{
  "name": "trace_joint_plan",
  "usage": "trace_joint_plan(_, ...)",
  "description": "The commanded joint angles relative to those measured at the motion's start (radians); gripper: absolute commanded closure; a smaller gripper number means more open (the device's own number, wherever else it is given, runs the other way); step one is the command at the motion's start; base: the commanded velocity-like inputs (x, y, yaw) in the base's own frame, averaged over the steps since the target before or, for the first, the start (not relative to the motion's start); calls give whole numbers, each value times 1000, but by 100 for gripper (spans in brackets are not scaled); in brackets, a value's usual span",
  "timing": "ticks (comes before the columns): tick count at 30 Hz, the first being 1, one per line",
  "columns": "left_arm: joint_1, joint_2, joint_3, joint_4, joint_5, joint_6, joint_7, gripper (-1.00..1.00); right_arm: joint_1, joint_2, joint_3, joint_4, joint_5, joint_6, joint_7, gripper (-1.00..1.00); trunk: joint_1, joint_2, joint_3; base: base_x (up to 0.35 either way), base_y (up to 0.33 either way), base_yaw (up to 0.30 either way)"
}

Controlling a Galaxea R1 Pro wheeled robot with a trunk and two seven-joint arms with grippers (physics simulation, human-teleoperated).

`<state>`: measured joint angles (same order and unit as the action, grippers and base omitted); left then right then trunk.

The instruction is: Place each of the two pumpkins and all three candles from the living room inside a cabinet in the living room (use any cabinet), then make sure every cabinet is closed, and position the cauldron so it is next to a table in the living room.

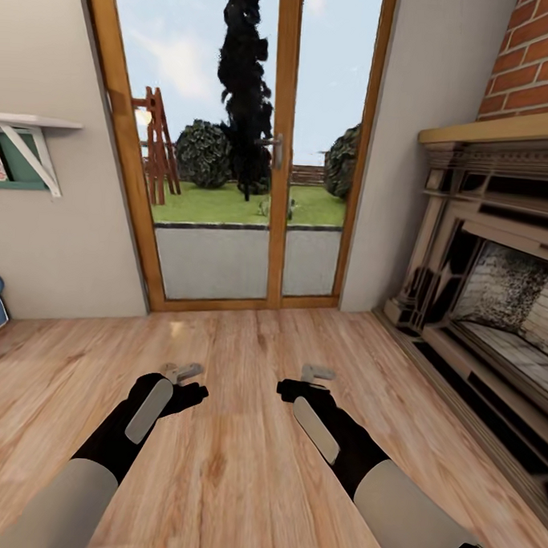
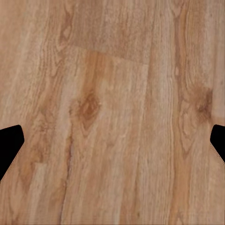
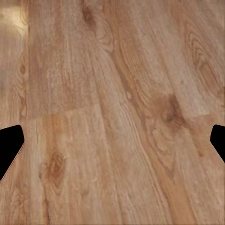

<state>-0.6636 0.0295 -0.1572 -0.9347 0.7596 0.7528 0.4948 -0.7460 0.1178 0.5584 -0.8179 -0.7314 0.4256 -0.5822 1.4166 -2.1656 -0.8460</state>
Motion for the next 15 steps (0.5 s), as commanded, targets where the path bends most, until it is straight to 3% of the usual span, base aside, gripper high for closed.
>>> trace_joint_plan(1, -1, 1, -4, -1, 10, 0, 10, -100, -1, 0, 3, -1, -7, 2, -8, -100, 0, 0, -1, 341, 89, 0)
trace_joint_plan(15, -1, 1, -4, -1, 10, 0, 10, -100, -1, -1, 3, -1, -7, 2, -7, -100, 0, 0, -1, 340, 92, 23)
